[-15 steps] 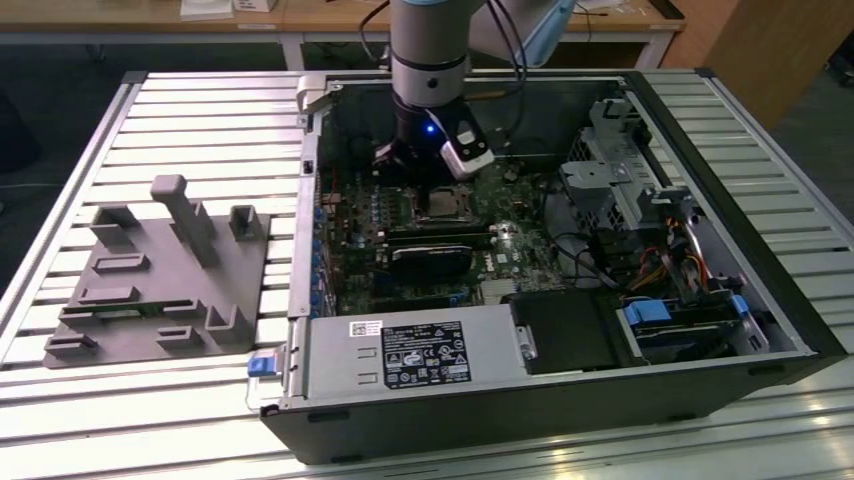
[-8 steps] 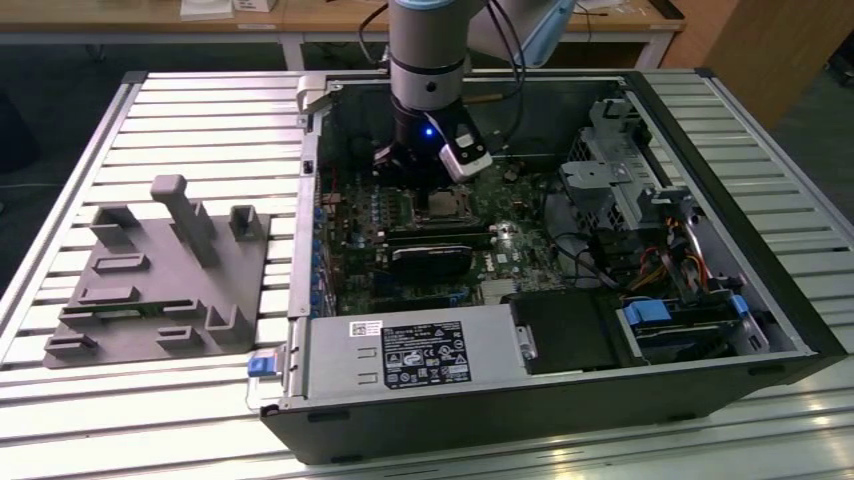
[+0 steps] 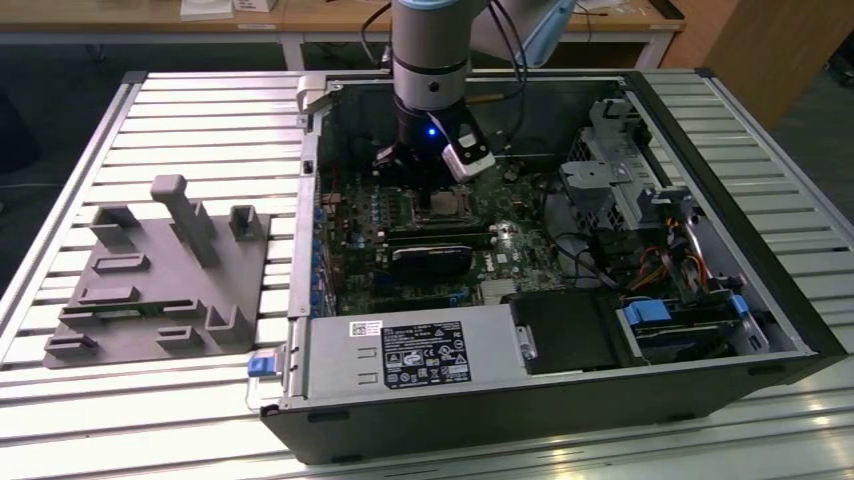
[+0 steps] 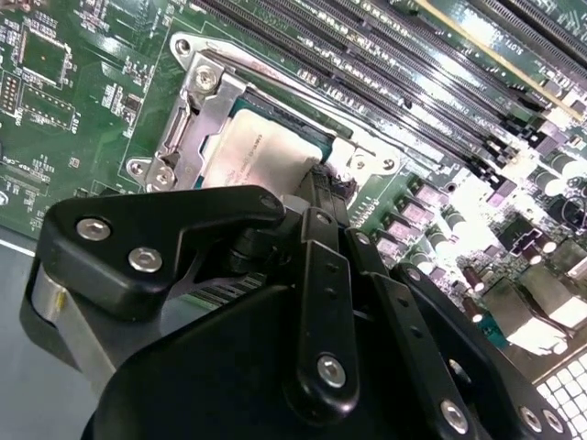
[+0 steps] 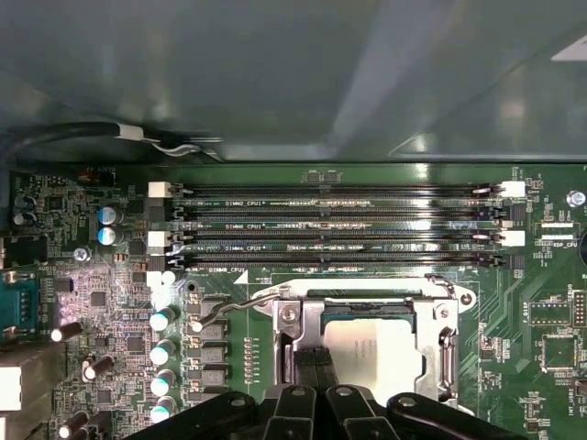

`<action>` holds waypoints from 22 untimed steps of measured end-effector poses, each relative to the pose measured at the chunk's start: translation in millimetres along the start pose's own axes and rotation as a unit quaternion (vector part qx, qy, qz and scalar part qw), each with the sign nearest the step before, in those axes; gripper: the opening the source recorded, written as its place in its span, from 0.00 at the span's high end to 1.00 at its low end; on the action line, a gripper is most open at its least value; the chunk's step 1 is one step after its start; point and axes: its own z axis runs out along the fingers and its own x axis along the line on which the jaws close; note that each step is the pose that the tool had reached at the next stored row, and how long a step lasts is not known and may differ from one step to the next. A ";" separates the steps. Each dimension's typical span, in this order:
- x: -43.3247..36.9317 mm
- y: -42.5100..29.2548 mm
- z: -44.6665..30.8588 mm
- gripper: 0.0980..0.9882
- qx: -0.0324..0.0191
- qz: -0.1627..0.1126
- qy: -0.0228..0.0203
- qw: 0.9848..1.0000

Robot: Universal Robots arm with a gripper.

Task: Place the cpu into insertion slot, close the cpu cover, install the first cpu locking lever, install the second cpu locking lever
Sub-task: 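Close the cpu cover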

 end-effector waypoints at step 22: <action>-1.5 0.2 -13.2 0.99 0.000 0.000 0.000 1.000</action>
